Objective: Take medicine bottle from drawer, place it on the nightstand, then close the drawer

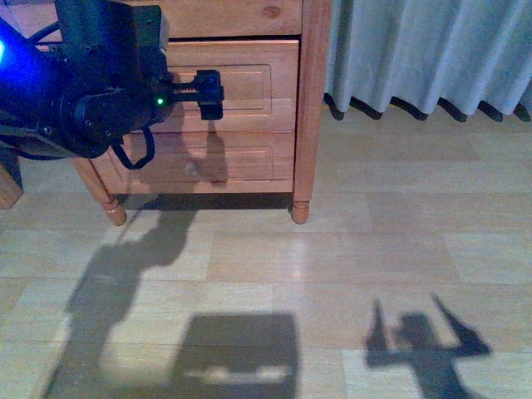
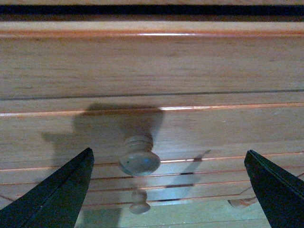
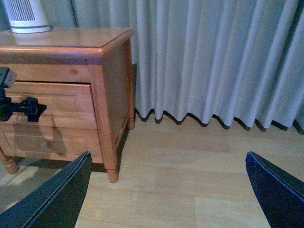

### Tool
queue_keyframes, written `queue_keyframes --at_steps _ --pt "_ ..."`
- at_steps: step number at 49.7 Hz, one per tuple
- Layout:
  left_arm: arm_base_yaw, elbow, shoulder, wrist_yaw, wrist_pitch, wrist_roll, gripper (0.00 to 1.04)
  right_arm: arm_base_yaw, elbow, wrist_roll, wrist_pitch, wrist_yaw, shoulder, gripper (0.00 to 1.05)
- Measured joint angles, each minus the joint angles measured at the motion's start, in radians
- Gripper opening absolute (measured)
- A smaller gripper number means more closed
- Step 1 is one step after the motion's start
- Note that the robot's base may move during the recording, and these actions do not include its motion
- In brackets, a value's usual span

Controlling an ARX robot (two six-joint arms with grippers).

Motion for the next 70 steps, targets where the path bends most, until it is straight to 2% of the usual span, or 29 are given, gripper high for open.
queue_keyframes --at_steps 21,46,70 --pt "0.008 0.087 0.047 0.018 -0.097 0.05 0.98 0.0 0.0 0.0 0.0 0.0 0.0 0.98" --pt "0.023 0.122 0.066 -0.002 -0.119 0.053 0.98 0.0 0.0 0.0 0.0 0.0 0.0 0.98" --pt "0.011 0.123 0.066 -0.055 -0.104 0.016 0.3 0.0 0.0 0.0 0.0 0.0 0.0 0.98"
